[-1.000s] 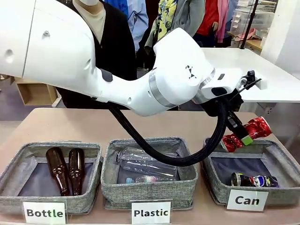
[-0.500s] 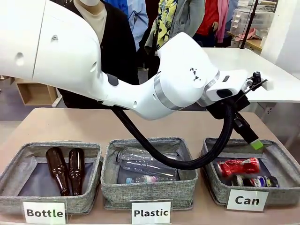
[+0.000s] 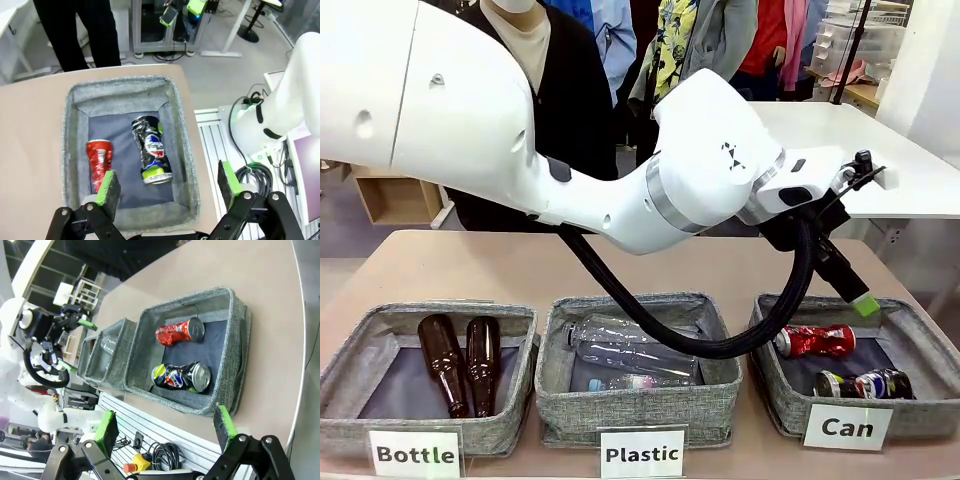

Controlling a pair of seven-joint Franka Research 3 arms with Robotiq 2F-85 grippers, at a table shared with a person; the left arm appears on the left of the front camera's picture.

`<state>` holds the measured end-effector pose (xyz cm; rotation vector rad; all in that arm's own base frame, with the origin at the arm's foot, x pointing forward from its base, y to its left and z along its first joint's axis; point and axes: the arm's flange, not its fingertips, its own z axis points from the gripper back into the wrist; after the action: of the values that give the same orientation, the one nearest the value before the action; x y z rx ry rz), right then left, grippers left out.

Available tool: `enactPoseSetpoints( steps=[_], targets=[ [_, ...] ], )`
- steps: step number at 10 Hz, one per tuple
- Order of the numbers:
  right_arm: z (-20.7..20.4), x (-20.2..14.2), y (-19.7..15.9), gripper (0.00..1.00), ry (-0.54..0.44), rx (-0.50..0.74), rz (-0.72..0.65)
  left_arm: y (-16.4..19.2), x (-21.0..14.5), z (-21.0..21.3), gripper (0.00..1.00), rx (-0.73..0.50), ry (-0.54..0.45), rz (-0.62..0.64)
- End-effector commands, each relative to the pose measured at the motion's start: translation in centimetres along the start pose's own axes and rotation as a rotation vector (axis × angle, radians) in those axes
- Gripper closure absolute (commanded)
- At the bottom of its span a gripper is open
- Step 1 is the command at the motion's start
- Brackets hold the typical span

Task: Sort the can waste into the basket.
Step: Pick up the can waste from the table and place it in the right Fabric basket.

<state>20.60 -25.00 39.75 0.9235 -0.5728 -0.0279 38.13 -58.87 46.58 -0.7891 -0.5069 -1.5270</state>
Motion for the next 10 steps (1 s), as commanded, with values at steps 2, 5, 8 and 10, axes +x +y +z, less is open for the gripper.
enactPoseSetpoints(
  steps=[2,5,8,10],
  targets=[
    [0.0,0.0,0.0,0.00,0.000,0.000,0.000,-1.9,-1.2,5.1,0.00,-0.021,0.061,0.037],
    [-3.7,5.1,2.3,0.00,0.048,0.111,0.150,-3.0,-4.3,16.3,0.00,-0.025,-0.039,0.228],
    [-10.2,9.0,5.3,0.00,0.138,0.159,0.205,-3.5,-10.3,27.2,0.00,0.002,-0.164,0.476],
    [-15.1,10.7,8.1,0.00,0.156,0.180,0.227,-4.0,-16.4,33.7,0.00,0.028,-0.247,0.612]
  ],
)
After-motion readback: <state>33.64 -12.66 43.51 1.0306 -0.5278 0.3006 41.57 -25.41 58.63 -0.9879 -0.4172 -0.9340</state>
